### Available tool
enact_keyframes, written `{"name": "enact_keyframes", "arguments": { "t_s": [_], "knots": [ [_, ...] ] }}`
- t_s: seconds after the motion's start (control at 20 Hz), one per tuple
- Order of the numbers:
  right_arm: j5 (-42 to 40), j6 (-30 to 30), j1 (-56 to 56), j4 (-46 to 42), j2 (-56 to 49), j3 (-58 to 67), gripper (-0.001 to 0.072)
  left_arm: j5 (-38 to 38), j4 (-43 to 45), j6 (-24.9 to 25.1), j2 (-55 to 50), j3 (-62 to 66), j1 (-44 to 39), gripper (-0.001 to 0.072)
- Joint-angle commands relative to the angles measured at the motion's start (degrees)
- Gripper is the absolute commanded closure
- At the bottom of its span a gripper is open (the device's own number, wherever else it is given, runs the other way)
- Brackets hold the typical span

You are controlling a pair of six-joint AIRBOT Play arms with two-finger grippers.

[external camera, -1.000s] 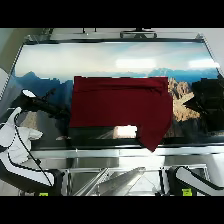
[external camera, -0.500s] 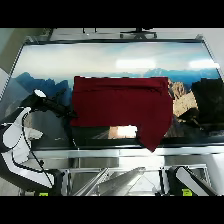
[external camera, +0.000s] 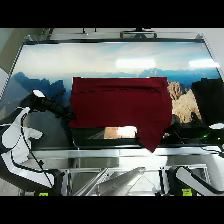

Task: Fold the shirts.

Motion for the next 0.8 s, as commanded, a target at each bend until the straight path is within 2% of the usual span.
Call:
{"name": "enact_keyframes", "arguments": {
  "t_s": [0.0,0.1,0.15,0.2,0.25,0.4,0.45,0.5,0.6,0.75],
  "knots": [
    [-2.9,-6.3,1.7,6.1,-4.7,-1.6,0.0187,-0.2,-0.7,0.3,0.1,0.1,0.0,0.0683],
    [-4.0,-6.7,4.1,6.5,-7.2,-1.6,0.0189,-0.2,-0.7,0.3,0.1,0.1,0.0,0.0683],
    [-4.2,-6.7,5.3,6.6,-8.3,-1.6,0.0213,-0.2,-0.7,0.3,0.1,0.1,0.0,0.0683],
    [-4.2,-7.1,6.3,6.7,-9.1,-1.6,0.0286,-0.4,-0.7,0.3,0.1,0.1,0.0,0.0683],
    [-4.1,-7.1,6.9,6.7,-9.4,-1.6,0.0322,-0.6,-0.7,0.3,0.1,0.1,0.0,0.0683],
    [-4.1,-7.1,6.6,6.3,-9.3,-1.2,0.0328,-0.6,-0.7,0.3,0.1,0.1,0.0,0.0683],
    [-3.7,-7.1,6.4,6.3,-9.3,-0.9,0.042,-0.6,-0.7,0.3,0.1,0.1,0.0,0.0683],
    [-3.1,-7.1,6.3,6.3,-9.3,-0.5,0.0569,-1.0,-0.7,0.3,0.1,0.1,0.1,0.0683],
    [-0.9,-7.1,5.9,6.3,-8.7,1.0,0.0696,-1.0,-0.3,0.3,0.1,0.1,0.5,0.0682],
    [1.0,-5.7,4.7,6.4,-5.7,6.1,0.0693,-2.3,-0.7,0.3,0.1,1.0,3.6,0.0683]
  ]
}}
